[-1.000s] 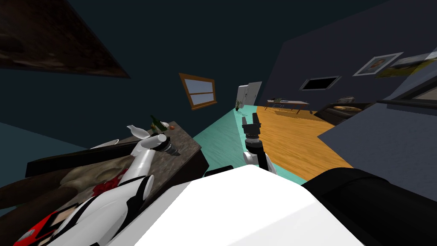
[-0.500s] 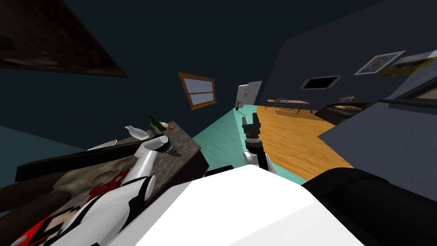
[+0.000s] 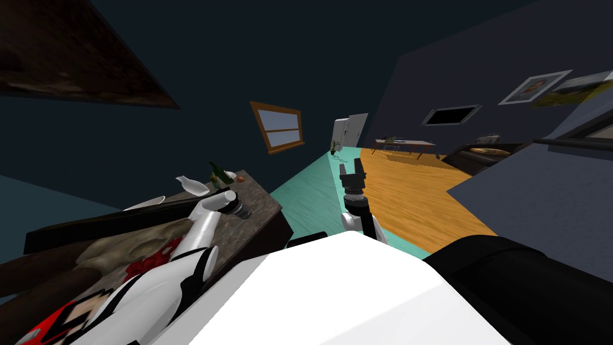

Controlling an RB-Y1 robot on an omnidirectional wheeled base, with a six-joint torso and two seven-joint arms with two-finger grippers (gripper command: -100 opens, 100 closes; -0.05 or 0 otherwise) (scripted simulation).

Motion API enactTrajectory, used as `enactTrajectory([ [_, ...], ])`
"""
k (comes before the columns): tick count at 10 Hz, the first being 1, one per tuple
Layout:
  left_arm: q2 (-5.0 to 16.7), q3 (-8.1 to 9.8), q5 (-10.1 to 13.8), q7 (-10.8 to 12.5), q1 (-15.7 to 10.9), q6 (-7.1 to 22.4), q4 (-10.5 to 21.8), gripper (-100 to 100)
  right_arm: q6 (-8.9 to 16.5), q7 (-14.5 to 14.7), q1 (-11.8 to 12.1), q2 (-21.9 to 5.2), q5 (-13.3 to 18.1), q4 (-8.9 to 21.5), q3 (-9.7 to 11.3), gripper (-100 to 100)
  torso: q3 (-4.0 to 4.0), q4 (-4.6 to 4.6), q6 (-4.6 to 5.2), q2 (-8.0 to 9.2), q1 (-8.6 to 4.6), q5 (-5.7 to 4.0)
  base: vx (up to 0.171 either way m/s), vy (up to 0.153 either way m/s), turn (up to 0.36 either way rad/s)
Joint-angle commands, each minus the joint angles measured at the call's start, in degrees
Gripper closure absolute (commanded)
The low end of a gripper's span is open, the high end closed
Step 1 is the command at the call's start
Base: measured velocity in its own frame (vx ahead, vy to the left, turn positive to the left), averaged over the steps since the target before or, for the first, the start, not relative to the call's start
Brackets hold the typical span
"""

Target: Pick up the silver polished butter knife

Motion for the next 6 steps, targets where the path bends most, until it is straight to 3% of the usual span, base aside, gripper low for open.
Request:
enactTrajectory([
  [1, 0.00, 0.00, 0.00, 0.00, 0.00, 0.00, 0.00, 100, 0.00, 0.00, 0.00, 0.00, 0.00, 0.00, 0.00, 0, 0.00, 0.00, 0.00, 0.00, 0.00, 0.00, 0.000, 0.000, 0.000],
  [2, 0.00, -0.01, 0.00, -0.02, 0.00, 0.01, 0.00, 0, 0.00, 0.00, 0.00, 0.00, 0.00, 0.00, 0.00, 0, 0.00, 0.00, -0.01, 0.00, 0.01, 0.01, 0.000, 0.000, 0.000],
  [3, 0.73, 0.18, 0.48, 0.36, -0.27, 1.62, -1.49, 100, 0.00, 0.00, 0.00, 0.00, 0.00, 0.00, 0.00, 0, 0.00, 0.00, -0.01, -0.01, 0.01, 0.01, -0.009, -0.001, -0.002],
  [5, 0.73, 0.19, 0.52, 0.41, -0.17, 1.66, -1.73, 100, 0.00, 0.00, 0.00, 0.00, 0.00, 0.00, 0.00, 0, 0.05, 0.04, -0.04, 0.07, 0.00, -0.01, -0.010, 0.002, 0.001],
  [6, 0.78, 0.20, 0.54, 0.45, -0.21, 1.86, -1.83, 0, 0.00, 0.00, 0.00, 0.00, 0.00, 0.00, 0.00, 0, 0.03, 0.02, -0.04, 0.05, 0.01, 0.01, 0.000, 0.000, 0.000],
])
